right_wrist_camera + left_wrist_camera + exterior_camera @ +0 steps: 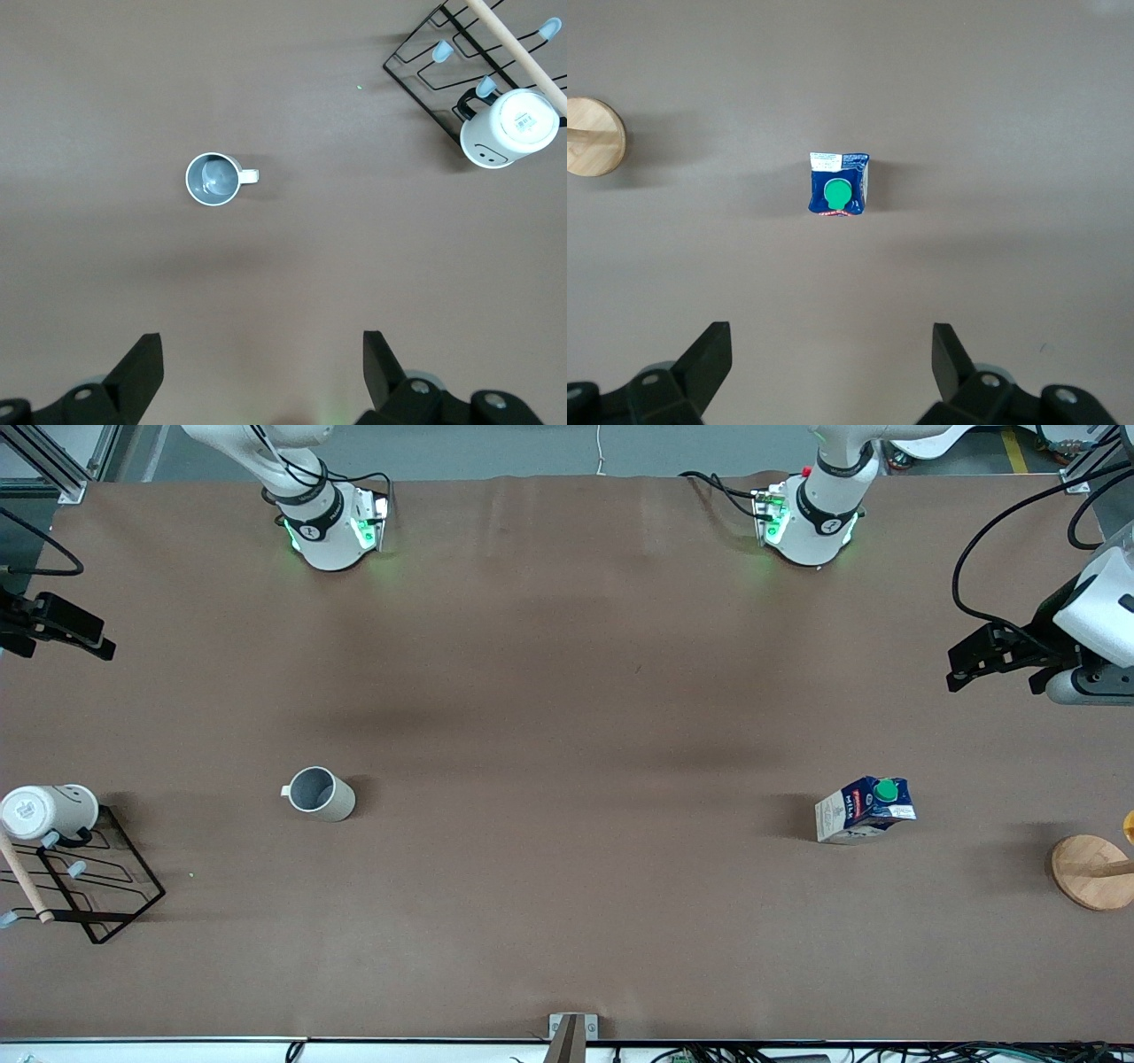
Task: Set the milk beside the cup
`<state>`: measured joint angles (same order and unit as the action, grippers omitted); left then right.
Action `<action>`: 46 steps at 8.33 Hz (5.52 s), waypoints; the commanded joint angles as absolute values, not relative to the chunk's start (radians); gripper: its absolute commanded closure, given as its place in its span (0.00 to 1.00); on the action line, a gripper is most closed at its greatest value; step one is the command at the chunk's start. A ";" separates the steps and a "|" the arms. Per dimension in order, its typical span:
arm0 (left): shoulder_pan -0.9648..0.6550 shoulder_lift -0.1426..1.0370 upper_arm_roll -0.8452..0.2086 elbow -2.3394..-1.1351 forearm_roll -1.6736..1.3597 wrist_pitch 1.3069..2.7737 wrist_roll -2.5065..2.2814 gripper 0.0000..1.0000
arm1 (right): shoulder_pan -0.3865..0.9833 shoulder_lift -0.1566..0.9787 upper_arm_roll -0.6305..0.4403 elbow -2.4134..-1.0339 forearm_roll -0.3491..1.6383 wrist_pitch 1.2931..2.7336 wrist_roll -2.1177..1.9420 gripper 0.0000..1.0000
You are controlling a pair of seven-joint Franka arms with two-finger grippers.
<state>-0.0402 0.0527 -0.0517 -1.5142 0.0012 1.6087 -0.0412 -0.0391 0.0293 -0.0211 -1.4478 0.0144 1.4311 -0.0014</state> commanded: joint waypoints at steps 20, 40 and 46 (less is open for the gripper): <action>-0.005 0.411 -0.064 -1.727 0.012 2.099 -0.017 0.53 | 0.189 0.387 -0.021 -2.010 0.081 2.398 0.160 0.01; -0.008 0.215 -0.477 -1.626 -0.028 1.844 -0.494 0.60 | 0.475 0.420 -0.020 -1.739 0.066 2.286 0.552 1.00; -0.009 0.213 -0.479 -1.618 -0.057 1.842 -0.497 0.60 | 0.748 0.718 -0.023 -1.412 -0.034 2.177 0.848 1.00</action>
<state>-0.0148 0.2249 -0.4703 -1.6255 -0.0408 1.8629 -0.4851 0.7418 0.6766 -0.0126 -1.4970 -0.0136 2.2279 0.8213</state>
